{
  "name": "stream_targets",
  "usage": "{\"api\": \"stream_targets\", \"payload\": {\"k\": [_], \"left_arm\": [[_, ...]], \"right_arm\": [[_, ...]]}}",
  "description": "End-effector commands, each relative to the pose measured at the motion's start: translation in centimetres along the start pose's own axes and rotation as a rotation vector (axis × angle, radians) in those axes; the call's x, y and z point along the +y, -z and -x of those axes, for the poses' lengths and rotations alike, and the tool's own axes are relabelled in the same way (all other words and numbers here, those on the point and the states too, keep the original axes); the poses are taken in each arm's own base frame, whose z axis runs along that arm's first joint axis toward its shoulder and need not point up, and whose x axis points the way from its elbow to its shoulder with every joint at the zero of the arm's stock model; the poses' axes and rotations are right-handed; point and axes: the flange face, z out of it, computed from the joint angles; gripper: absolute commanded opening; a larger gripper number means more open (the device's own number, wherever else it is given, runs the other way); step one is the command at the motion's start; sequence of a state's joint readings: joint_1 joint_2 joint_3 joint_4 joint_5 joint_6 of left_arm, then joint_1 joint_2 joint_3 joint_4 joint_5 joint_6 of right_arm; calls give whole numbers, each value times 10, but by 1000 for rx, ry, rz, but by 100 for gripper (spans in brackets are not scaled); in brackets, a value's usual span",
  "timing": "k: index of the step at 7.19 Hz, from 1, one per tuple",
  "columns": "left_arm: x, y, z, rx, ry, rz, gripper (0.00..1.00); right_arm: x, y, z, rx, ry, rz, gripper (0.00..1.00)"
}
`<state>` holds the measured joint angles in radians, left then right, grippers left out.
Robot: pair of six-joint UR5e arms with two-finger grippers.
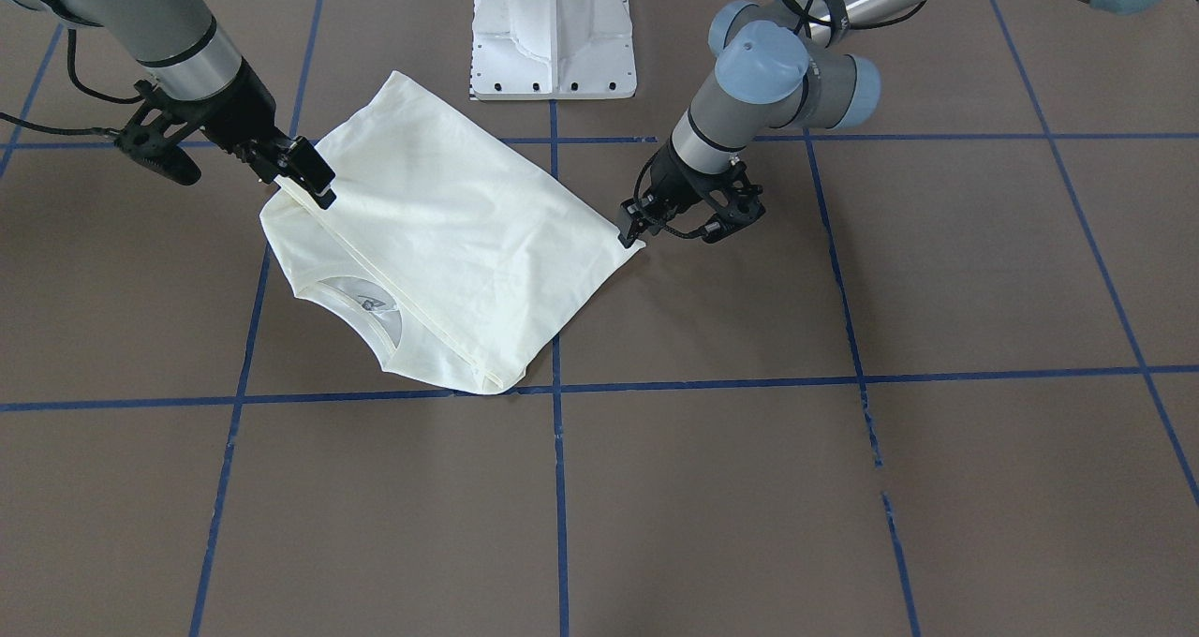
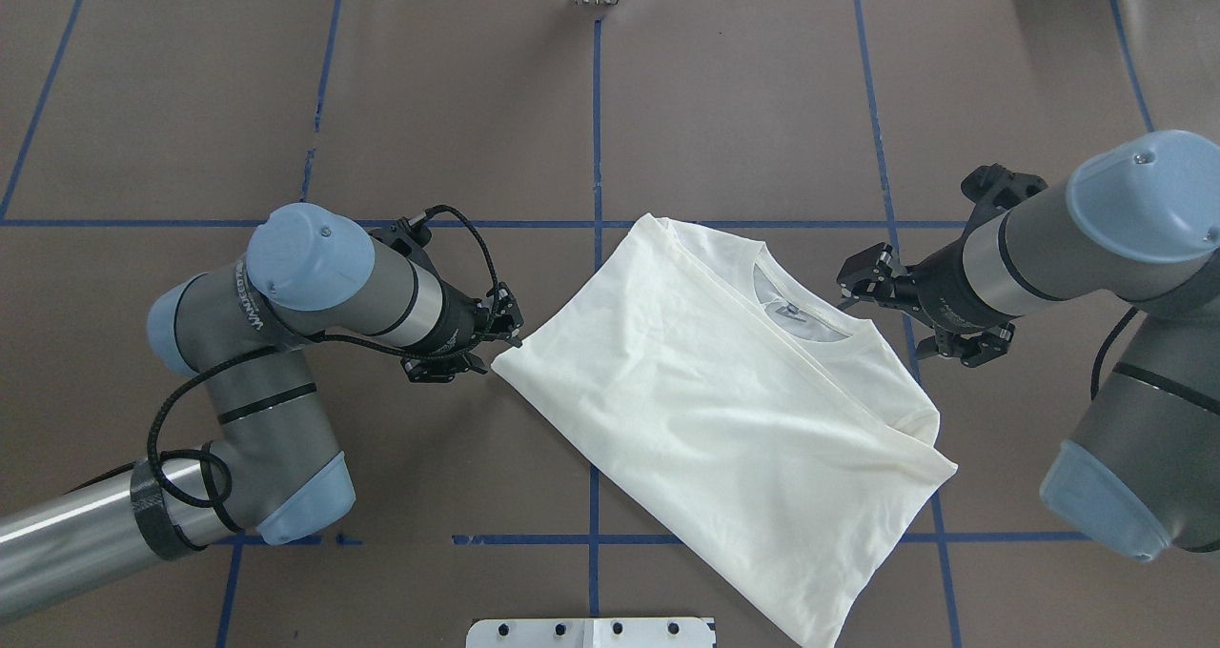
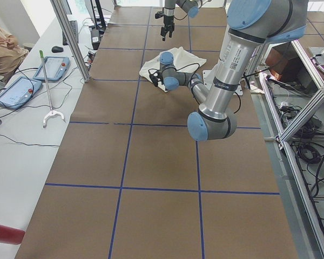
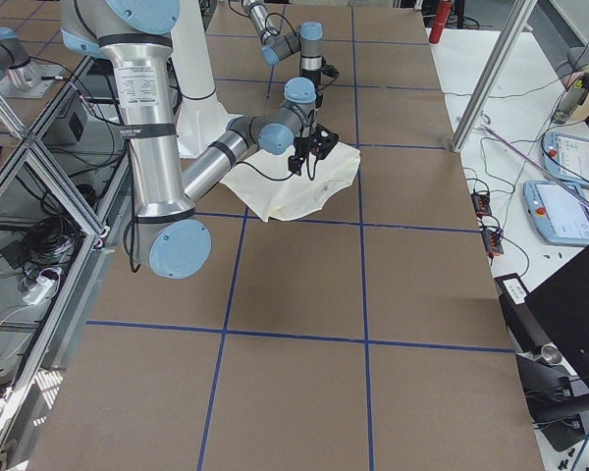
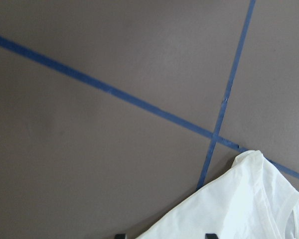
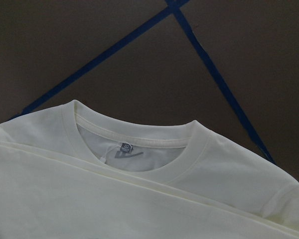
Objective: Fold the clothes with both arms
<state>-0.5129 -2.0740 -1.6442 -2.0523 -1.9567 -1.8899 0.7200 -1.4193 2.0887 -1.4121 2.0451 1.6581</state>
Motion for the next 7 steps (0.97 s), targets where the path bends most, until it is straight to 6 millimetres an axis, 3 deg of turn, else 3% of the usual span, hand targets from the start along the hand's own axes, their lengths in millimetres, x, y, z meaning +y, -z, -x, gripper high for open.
{"api": "stream_targets", "payload": {"k": [1, 2, 3, 4, 6, 7], "left_arm": [[0, -14, 1, -15, 0, -20, 53], [0, -16, 0, -17, -4, -21, 48], [0, -16, 0, -17, -4, -21, 28], [0, -15, 0, -14, -15, -20, 0], [-1, -14, -1, -13, -48, -23, 0], [-16, -5, -4, -7, -80, -44, 0]], "right_arm": [[-7, -3, -1, 6, 5, -9, 100], [-7, -4, -2, 9, 5, -9, 100], [-7, -4, -1, 9, 5, -9, 100], [-8, -4, -2, 10, 5, -9, 100], [-8, -6, -3, 13, 3, -9, 100], [-8, -5, -2, 10, 5, -9, 100]]}}
